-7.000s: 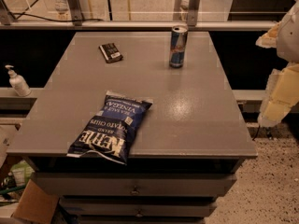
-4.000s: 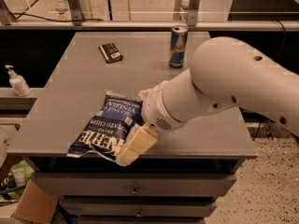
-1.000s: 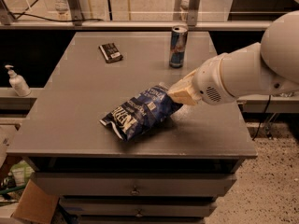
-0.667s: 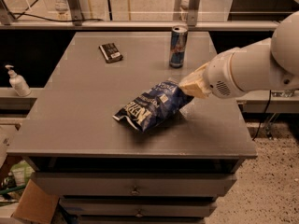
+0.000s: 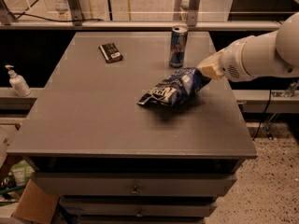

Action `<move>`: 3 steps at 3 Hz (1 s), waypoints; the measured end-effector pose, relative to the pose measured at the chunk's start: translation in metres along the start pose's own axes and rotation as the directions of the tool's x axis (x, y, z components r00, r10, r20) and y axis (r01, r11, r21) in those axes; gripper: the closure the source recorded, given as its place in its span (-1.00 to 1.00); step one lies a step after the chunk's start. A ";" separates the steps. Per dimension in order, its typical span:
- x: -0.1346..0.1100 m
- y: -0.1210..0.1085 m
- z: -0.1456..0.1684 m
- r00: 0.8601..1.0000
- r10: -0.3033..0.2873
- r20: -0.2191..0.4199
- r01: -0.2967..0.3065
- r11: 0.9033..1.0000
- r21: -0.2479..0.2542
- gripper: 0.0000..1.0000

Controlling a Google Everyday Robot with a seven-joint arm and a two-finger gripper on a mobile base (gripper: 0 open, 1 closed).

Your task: Move blue chip bag near redbull can

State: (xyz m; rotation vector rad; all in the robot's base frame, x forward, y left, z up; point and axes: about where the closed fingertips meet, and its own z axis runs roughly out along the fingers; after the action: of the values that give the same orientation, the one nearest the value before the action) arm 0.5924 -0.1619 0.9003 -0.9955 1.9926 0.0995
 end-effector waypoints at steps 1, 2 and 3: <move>0.000 -0.035 0.019 1.000 0.018 0.020 -0.019 0.997 0.070 1.00; -0.005 -0.066 0.036 0.999 0.027 0.043 -0.032 0.990 0.134 1.00; -0.010 -0.090 0.045 0.998 0.026 0.058 -0.037 0.983 0.183 1.00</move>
Offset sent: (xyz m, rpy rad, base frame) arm 0.1118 -0.0450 0.0011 0.0146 -0.1547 -0.1718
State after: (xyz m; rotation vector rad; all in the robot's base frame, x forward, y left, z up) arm 0.6872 -0.1977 0.9066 -0.8346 1.9292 -0.0390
